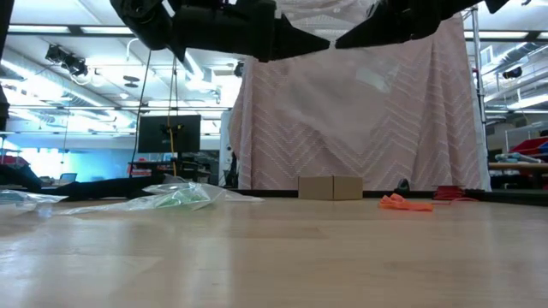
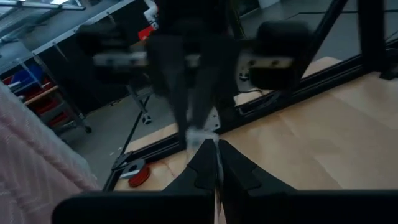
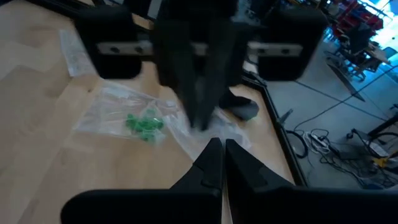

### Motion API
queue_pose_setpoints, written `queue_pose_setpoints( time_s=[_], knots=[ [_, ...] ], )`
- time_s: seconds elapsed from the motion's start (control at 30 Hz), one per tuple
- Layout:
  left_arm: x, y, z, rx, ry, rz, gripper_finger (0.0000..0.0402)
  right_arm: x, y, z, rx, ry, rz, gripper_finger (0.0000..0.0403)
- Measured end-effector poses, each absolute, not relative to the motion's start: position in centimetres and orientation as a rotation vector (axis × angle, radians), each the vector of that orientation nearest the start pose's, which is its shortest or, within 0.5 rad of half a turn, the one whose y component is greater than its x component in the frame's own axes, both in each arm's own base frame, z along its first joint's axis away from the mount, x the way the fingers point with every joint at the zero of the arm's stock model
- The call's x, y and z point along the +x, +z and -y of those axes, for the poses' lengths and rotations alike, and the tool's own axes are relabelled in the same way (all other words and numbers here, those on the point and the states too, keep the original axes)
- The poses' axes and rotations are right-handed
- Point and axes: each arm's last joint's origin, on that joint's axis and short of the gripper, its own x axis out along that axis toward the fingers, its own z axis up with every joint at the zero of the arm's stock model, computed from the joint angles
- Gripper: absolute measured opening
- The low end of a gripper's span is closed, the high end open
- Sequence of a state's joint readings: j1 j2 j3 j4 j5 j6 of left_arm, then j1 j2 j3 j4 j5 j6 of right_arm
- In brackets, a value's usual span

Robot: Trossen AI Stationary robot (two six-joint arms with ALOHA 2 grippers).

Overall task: Sort rubber bands
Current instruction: Open the transparent zip bag

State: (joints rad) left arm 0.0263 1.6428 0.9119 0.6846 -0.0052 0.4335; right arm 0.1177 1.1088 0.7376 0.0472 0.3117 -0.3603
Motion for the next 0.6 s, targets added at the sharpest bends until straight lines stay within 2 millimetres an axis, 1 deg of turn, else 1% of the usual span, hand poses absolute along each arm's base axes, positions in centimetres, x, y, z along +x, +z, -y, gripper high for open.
queue_pose_setpoints(
  time_s=[0.27, 0.6],
  knots=[
    [35.68, 24.73, -0.72, 0.434, 0.036, -0.04, 0.0013, 24.24, 27.35, -1.92, -0.415, -0.138, -0.374, 0.0],
    [35.69, 24.54, -0.98, 0.439, 0.052, -0.06, 0.0012, 24.54, 27.03, -2.05, -0.411, -0.116, -0.38, 0.0]
  ],
)
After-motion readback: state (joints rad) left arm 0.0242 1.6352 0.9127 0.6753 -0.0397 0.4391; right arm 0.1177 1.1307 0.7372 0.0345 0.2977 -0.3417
